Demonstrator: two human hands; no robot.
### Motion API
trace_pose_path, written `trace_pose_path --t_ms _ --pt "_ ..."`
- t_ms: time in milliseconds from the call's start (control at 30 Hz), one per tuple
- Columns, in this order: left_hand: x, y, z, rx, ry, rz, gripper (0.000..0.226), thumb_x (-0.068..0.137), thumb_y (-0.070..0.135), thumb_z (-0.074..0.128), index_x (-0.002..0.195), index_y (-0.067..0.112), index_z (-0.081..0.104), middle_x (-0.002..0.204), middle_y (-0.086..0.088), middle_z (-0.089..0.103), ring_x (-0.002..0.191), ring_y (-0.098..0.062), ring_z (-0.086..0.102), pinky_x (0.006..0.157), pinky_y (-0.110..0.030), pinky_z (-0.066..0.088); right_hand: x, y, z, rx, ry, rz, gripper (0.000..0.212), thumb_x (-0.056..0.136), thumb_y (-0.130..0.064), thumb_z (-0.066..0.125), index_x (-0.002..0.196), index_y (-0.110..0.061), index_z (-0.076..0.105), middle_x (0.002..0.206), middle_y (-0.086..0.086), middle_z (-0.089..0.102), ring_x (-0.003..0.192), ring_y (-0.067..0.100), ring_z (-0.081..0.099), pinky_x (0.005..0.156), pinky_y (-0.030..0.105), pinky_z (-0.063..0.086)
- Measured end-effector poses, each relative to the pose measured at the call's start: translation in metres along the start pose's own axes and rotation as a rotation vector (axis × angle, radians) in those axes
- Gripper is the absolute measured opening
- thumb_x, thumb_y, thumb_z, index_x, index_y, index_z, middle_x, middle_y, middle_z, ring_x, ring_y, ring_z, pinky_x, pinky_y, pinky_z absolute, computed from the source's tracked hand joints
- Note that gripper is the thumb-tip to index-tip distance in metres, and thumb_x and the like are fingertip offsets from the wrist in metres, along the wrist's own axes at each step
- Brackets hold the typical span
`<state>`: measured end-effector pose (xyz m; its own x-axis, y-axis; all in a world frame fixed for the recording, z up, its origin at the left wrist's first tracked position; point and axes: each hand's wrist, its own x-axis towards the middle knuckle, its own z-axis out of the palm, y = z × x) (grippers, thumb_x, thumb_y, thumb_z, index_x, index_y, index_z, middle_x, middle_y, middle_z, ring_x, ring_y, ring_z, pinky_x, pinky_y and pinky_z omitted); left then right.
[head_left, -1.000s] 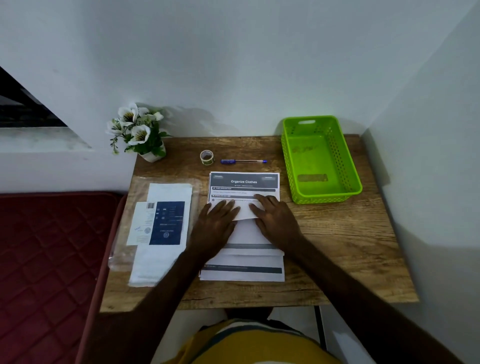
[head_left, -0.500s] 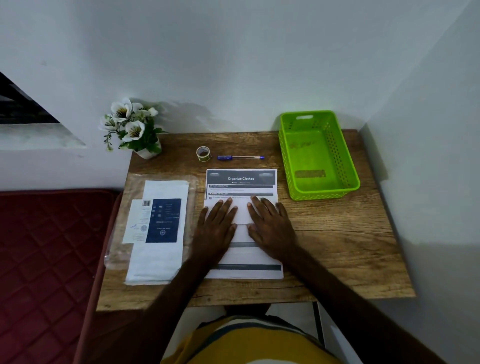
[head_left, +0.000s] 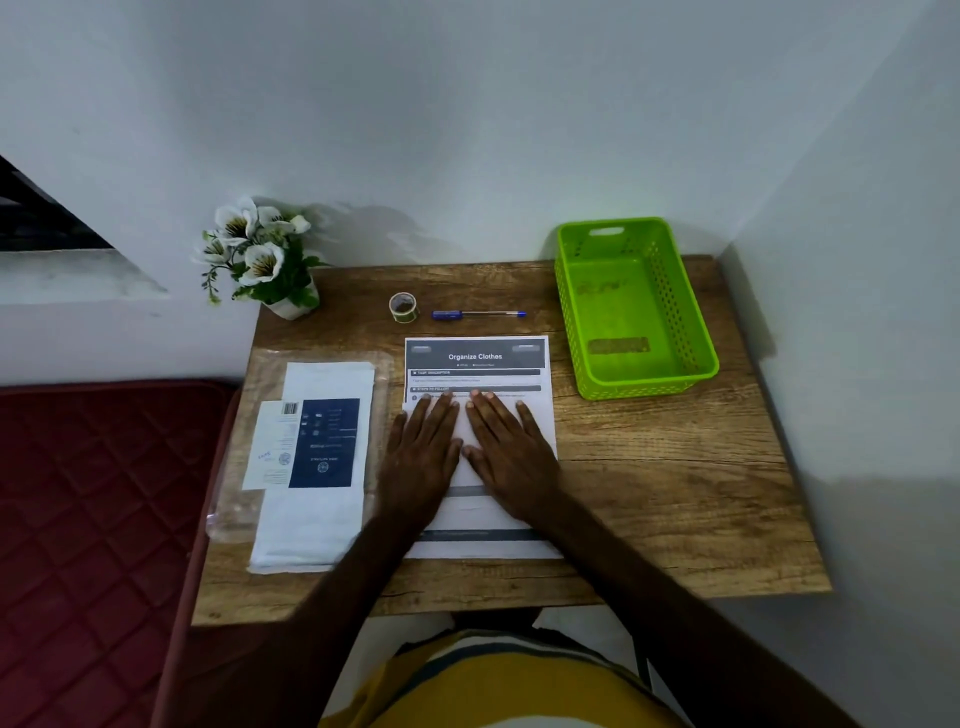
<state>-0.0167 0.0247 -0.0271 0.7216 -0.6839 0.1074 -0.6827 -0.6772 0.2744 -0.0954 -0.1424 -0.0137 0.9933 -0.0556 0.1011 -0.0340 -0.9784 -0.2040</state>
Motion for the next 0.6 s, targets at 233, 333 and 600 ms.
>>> trace_pose_path --t_ms 233,333,600 --pt "-0.001 0.001 -0.002 -0.003 -0.022 -0.043 0.059 0.109 0.040 0.032 0.162 0.017 0.024 0.170 -0.003 0.020 0.158 -0.018 0.015 0.128 -0.044 0.014 -0.018 0.024 -0.006 -0.001 -0.035 0.117 0.066 0.106 -0.053 0.030 0.158 -0.014 0.032 0.166 0.003 0.028 0.154 0.017 0.023 0.123 0.050 0.021" --pt "0.000 0.003 -0.003 -0.021 -0.042 -0.058 0.059 0.108 0.040 0.031 0.162 0.017 0.023 0.170 -0.003 0.020 0.158 -0.017 0.014 0.128 -0.044 0.014 -0.029 0.042 -0.011 -0.007 -0.056 0.167 0.068 0.105 -0.054 0.028 0.161 -0.016 0.025 0.168 0.001 0.022 0.156 0.017 0.018 0.124 0.049 0.019" --pt "0.009 0.001 -0.019 -0.148 -0.032 -0.079 0.068 0.100 0.053 0.042 0.157 0.016 0.037 0.162 -0.006 0.040 0.149 -0.023 0.037 0.118 -0.052 0.035 -0.020 0.042 -0.024 0.044 -0.029 0.166 0.066 0.103 -0.050 0.031 0.155 -0.010 0.039 0.163 0.008 0.036 0.151 0.023 0.032 0.120 0.052 0.028"
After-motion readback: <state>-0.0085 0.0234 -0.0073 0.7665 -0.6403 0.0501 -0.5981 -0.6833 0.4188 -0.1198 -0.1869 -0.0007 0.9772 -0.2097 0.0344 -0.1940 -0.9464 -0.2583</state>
